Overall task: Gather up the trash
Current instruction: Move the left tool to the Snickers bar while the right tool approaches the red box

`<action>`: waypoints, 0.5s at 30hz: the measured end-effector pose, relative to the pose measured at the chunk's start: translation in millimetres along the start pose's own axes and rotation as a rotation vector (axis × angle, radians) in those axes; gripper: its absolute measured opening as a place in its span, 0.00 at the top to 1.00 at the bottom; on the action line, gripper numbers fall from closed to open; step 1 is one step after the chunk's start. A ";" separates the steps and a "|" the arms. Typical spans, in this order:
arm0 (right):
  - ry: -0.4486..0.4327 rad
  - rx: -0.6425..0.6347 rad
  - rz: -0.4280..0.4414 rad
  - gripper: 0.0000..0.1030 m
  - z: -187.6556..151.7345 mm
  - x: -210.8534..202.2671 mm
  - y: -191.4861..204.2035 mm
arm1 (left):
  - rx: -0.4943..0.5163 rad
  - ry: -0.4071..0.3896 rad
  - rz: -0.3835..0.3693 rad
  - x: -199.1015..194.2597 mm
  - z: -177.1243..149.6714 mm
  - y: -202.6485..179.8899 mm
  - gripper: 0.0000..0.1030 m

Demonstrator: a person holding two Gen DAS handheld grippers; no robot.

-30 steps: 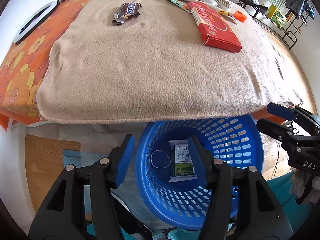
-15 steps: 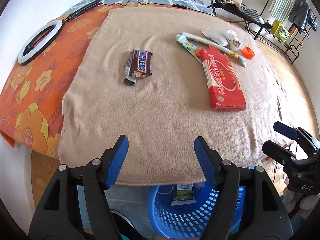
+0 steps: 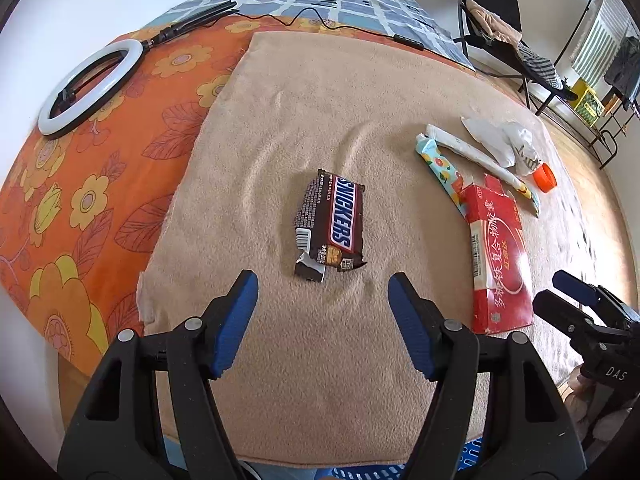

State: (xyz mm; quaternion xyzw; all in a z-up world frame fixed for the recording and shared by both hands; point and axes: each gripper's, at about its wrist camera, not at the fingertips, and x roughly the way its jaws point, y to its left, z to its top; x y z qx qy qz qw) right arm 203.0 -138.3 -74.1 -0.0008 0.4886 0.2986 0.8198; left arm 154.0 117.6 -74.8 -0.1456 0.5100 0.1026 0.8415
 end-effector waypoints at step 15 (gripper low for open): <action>0.132 0.195 0.103 0.21 16.9 49.0 -43.8 | -0.038 0.042 -0.013 36.3 28.0 8.4 0.57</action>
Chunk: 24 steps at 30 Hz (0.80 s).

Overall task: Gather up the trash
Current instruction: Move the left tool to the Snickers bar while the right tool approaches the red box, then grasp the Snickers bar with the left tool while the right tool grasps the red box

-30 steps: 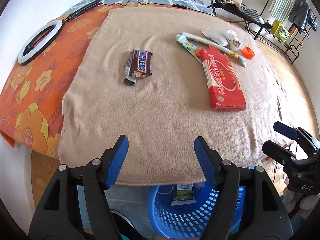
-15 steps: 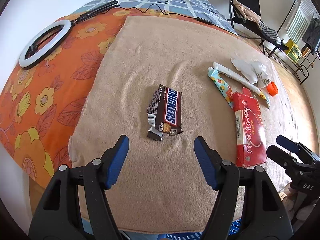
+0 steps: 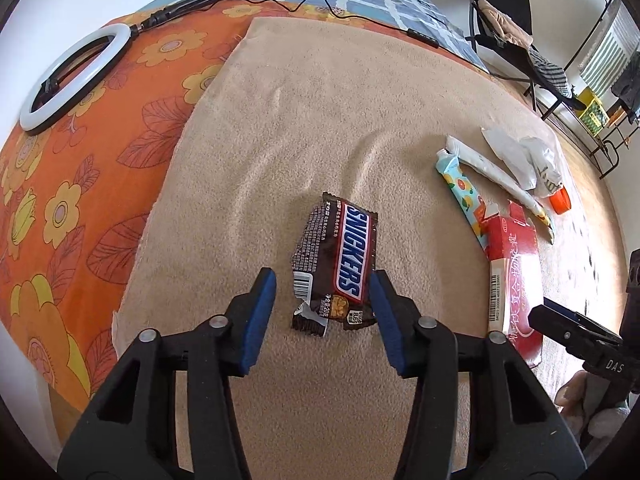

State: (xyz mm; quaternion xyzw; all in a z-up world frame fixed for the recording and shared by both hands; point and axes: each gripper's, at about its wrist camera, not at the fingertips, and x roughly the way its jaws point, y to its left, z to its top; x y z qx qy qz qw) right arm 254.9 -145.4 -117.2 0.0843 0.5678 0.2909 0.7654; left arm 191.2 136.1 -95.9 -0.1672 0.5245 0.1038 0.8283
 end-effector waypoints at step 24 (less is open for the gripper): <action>-0.128 -0.185 -0.013 0.76 -1.9 -10.6 61.6 | 0.036 0.003 0.034 10.0 -5.5 -6.6 0.96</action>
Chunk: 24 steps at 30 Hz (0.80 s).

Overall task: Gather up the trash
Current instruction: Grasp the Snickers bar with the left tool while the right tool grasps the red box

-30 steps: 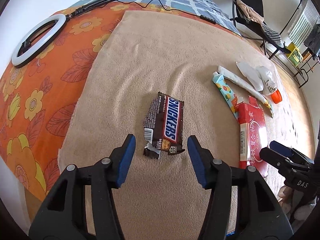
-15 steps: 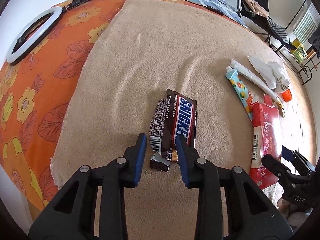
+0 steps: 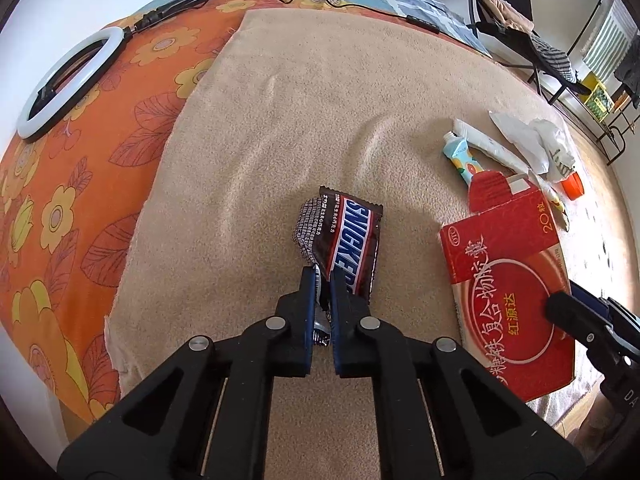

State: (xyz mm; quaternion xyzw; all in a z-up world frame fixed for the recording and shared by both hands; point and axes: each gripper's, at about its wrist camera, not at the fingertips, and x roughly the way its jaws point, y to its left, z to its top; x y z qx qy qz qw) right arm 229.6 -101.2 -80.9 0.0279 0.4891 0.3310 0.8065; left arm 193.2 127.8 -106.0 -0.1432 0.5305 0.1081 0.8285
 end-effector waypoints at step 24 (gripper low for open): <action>-0.079 -0.114 -0.007 0.84 -0.9 -23.3 29.1 | 0.015 -0.079 -0.015 -39.4 -8.7 2.4 0.99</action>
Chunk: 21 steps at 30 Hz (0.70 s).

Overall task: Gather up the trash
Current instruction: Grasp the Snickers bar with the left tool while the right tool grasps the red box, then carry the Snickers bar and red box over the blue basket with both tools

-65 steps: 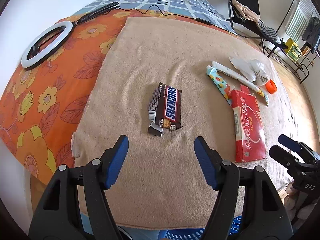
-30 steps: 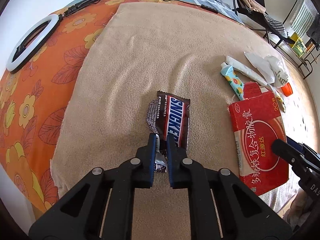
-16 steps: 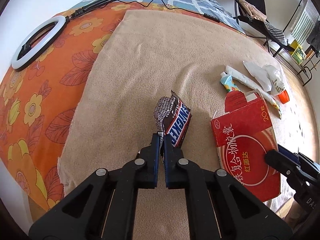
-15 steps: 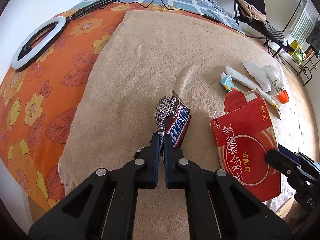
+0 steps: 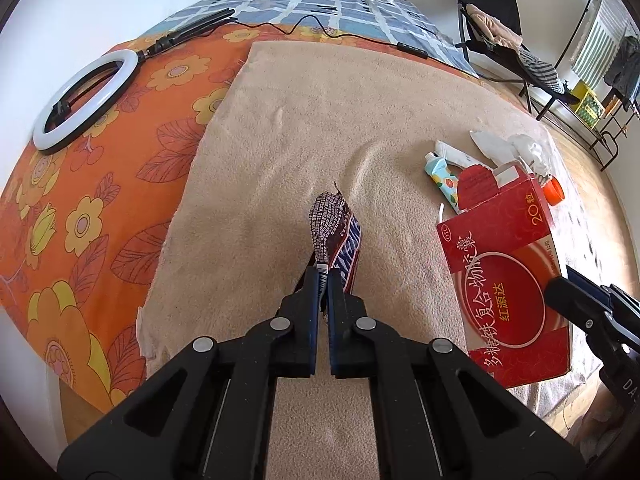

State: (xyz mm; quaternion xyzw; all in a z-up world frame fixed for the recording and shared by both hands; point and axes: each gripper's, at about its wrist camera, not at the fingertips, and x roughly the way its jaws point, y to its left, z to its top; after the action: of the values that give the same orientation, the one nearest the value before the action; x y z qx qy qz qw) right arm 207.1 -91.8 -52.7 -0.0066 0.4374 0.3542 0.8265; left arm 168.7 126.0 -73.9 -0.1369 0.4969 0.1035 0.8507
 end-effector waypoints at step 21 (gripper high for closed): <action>-0.060 -0.074 -0.041 0.84 -16.7 -52.9 6.6 | 0.083 -0.056 -0.040 -62.8 -46.6 -21.9 0.99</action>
State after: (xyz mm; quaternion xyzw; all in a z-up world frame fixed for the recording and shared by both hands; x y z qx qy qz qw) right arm 171.8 -122.9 -22.4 -0.0355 0.3986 0.3531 0.8457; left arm 107.0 87.2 -38.0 -0.1082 0.4741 0.0696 0.8710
